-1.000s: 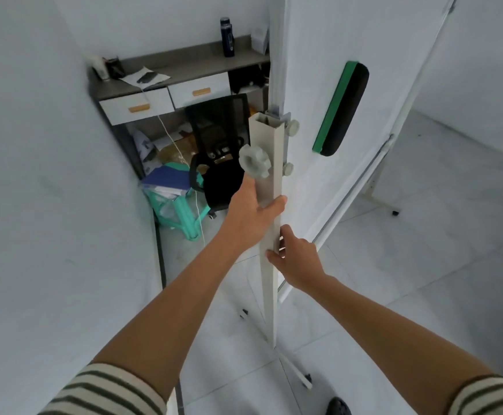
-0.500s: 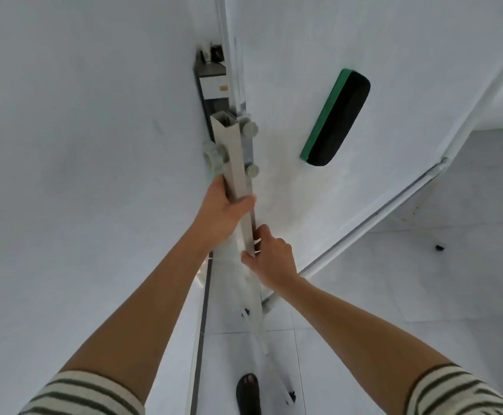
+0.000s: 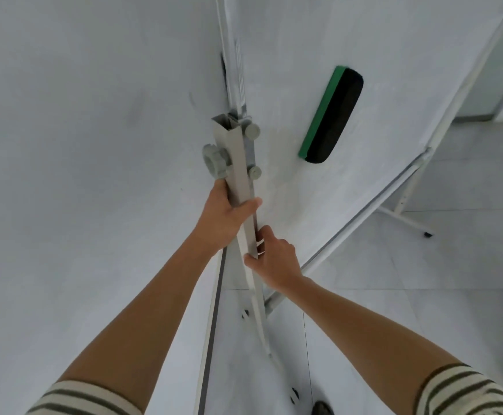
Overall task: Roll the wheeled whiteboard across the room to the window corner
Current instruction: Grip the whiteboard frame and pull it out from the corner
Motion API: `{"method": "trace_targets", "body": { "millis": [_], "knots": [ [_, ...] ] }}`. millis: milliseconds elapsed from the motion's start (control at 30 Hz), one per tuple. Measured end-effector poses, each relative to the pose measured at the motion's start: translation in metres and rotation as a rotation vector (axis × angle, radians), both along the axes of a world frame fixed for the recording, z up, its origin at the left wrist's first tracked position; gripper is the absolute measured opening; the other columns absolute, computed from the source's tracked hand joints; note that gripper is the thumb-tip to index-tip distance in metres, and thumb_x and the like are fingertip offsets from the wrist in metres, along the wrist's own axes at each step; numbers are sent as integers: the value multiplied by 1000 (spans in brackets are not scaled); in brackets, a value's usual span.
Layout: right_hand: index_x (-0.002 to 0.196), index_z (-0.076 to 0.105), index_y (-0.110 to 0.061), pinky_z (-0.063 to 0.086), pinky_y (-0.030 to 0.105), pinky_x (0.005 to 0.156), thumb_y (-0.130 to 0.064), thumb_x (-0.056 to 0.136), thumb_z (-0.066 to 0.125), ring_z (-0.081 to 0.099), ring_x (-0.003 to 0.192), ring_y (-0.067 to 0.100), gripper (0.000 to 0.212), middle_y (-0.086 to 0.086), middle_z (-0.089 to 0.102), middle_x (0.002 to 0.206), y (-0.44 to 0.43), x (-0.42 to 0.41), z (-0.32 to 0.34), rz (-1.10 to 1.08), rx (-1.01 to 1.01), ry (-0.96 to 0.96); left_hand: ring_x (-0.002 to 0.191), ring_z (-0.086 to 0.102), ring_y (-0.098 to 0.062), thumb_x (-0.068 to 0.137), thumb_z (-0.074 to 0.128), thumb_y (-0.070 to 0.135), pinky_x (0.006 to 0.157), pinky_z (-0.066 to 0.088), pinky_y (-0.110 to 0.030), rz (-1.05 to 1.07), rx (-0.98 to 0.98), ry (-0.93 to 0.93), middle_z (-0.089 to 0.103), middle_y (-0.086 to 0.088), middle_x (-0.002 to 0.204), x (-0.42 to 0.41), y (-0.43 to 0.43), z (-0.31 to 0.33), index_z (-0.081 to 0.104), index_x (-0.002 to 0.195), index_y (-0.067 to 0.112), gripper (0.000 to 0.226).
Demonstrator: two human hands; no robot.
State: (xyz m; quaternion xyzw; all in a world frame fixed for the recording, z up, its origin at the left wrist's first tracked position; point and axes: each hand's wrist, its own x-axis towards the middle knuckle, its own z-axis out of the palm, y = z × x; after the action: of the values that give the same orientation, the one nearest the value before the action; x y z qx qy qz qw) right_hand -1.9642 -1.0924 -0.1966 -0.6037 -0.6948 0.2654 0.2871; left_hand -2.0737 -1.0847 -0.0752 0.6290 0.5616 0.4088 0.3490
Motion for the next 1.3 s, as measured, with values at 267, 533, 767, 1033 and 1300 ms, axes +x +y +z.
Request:
{"method": "trace_targets", "body": {
  "millis": [267,533,767,1033,1300],
  "knots": [
    [102,51,-20,51,31,77,-32,77,67,70,78,15,32,-6,73,88,-141,8,10,-62,-90,54,90,60,-14,84,70,29,80,53,-28,-4,77,8,60,-1,99,5,-129,-16,46,120,8,48],
    [101,53,-26,43,9,64,-34,77,70,63,67,-1,31,-14,66,82,-269,41,12,-37,-124,110,75,56,-4,83,69,33,66,46,-14,0,121,43,51,13,82,33,-253,-19,45,114,14,44],
    [107,54,-22,41,7,66,-33,80,68,63,71,3,33,-15,64,85,-355,83,8,8,-68,110,74,54,-5,84,68,32,63,45,-8,42,154,60,55,3,89,77,-346,-15,39,106,21,38],
    [109,54,-22,45,14,69,-35,80,68,64,72,4,35,-15,64,85,-439,154,2,106,-72,113,72,56,-4,83,70,30,63,47,-8,106,161,51,53,9,80,143,-439,-18,41,108,19,40],
    [117,49,-24,53,23,81,-41,86,61,63,87,8,37,-12,65,101,-491,198,-3,114,-98,103,79,56,-11,82,70,35,69,48,-14,114,148,92,56,3,92,187,-488,-19,40,109,22,42]
  ]
}}
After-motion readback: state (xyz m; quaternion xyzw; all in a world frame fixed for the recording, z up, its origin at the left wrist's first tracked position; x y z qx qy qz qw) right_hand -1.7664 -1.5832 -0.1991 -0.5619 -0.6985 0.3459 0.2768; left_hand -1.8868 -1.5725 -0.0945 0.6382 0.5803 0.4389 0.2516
